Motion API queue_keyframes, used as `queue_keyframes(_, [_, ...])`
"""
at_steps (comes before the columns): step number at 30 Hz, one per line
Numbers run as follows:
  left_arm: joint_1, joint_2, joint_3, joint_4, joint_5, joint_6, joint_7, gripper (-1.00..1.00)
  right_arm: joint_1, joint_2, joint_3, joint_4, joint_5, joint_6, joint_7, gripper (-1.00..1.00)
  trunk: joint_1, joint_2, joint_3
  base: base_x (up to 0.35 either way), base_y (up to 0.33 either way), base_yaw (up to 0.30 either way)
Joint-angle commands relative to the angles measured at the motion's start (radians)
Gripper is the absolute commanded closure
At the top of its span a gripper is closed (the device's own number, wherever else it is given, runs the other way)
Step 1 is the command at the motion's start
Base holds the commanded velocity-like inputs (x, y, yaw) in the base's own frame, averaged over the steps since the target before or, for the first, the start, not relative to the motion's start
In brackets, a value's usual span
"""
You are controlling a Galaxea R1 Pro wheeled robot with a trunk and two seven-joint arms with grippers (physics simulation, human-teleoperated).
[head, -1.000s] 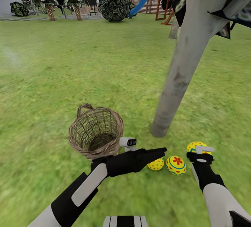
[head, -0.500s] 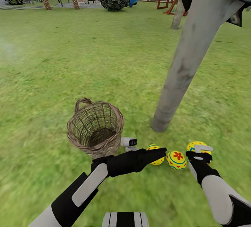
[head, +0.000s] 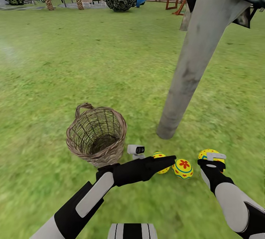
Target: Take the three Easter eggs out of the wicker basket on the lawn in the garden, then place them on the lawn next to a single tree (choose any tree) so that all three eggs are next to the same tree and none are left in the basket.
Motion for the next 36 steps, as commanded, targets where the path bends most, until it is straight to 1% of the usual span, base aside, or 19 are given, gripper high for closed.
queue_keyframes(1, [-0.001, 0.001, -0.002, -0.001, 0.011, 0.008, 0.001, -1.00, -0.001, 0.001, -0.004, 0.000, 0.010, 0.005, -0.001, 1.00, 0.000, 0.000, -0.001, 0.000, -0.003, 0.000])
queue_keyframes(2, [-0.001, 0.001, -0.003, -0.001, 0.011, 0.008, 0.001, -1.00, -0.001, 0.001, -0.004, 0.000, 0.010, 0.005, -0.001, 1.00, 0.000, 0.000, -0.001, 0.000, -0.001, 0.000])
queue_keyframes(5, [-0.001, -0.021, -0.017, 0.000, 0.005, 0.008, 0.002, -1.00, -0.001, 0.000, -0.004, 0.000, 0.009, 0.005, -0.001, 1.00, 0.001, -0.001, -0.012, 0.000, 0.000, 0.000])
queue_keyframes(7, [-0.001, -0.026, -0.022, 0.001, 0.004, 0.008, 0.003, -1.00, -0.001, -0.001, -0.005, -0.002, 0.010, -0.001, 0.000, 1.00, 0.002, -0.001, -0.020, 0.000, 0.000, 0.000])
queue_keyframes(16, [-0.001, -0.027, -0.023, 0.001, 0.002, 0.009, 0.008, -1.00, -0.001, 0.000, -0.002, -0.011, 0.012, 0.007, 0.000, 1.00, 0.006, -0.004, -0.055, 0.000, 0.000, 0.000])
queue_keyframes(19, [-0.001, -0.027, -0.023, 0.001, 0.003, 0.009, 0.019, -1.00, -0.002, -0.001, -0.002, -0.011, 0.010, 0.011, -0.001, 1.00, 0.007, -0.004, -0.066, 0.000, 0.000, 0.000])
queue_keyframes(36, [-0.001, -0.027, -0.023, 0.003, 0.002, 0.009, 0.020, -1.00, -0.002, 0.002, 0.001, -0.009, 0.014, 0.015, -0.001, 1.00, 0.015, -0.008, -0.132, 0.000, 0.000, 0.000])
